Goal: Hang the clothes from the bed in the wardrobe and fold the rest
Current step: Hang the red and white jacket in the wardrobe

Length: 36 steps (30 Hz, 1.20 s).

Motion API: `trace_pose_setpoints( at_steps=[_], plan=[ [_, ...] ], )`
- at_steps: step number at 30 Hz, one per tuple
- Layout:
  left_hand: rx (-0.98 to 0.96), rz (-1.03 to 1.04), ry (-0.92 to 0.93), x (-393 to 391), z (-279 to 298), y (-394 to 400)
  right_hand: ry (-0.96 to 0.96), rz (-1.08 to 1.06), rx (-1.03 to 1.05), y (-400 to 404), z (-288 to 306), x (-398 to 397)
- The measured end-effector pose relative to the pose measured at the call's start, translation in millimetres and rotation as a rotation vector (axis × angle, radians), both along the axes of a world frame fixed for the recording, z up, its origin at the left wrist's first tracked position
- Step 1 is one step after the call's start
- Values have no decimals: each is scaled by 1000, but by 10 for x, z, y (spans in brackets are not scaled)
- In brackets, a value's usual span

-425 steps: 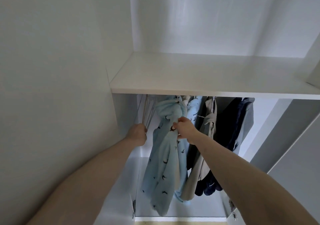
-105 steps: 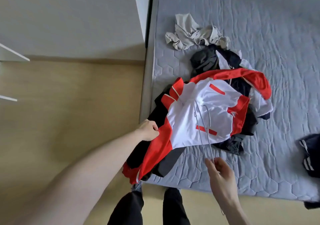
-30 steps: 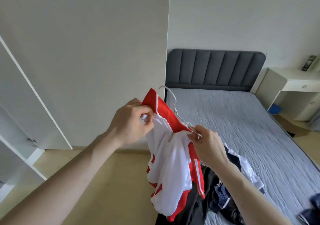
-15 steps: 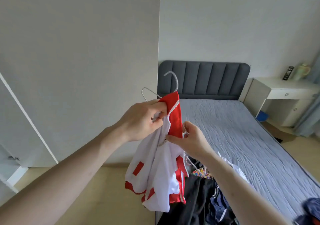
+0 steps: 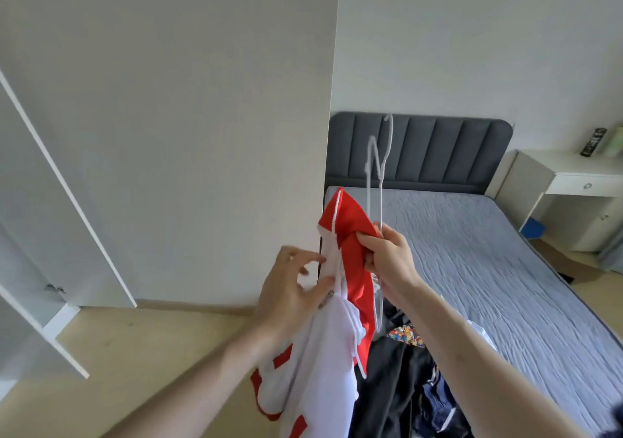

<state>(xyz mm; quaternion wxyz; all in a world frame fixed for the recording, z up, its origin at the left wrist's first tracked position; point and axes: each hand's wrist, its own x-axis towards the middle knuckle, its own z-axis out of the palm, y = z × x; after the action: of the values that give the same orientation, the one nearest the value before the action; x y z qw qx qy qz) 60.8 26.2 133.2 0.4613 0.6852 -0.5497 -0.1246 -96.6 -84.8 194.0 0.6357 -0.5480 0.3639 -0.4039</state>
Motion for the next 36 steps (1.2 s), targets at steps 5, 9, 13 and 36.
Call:
trace_pose_setpoints(
  at_steps=[5, 9, 13, 36],
  plan=[
    [8, 25, 156, -203, -406, 165, -33, -29, 41, 0, 6, 16],
    [100, -142, 124, -234, -483, 127, -24, -24, 13, 22, -8, 2],
    [242, -241, 135, -222, -497, 92, -65, -45, 23, -4, -1, -42],
    [162, -344, 440, -503, -428, -164, 153, -213, -84, -191, 5, -455]
  ],
)
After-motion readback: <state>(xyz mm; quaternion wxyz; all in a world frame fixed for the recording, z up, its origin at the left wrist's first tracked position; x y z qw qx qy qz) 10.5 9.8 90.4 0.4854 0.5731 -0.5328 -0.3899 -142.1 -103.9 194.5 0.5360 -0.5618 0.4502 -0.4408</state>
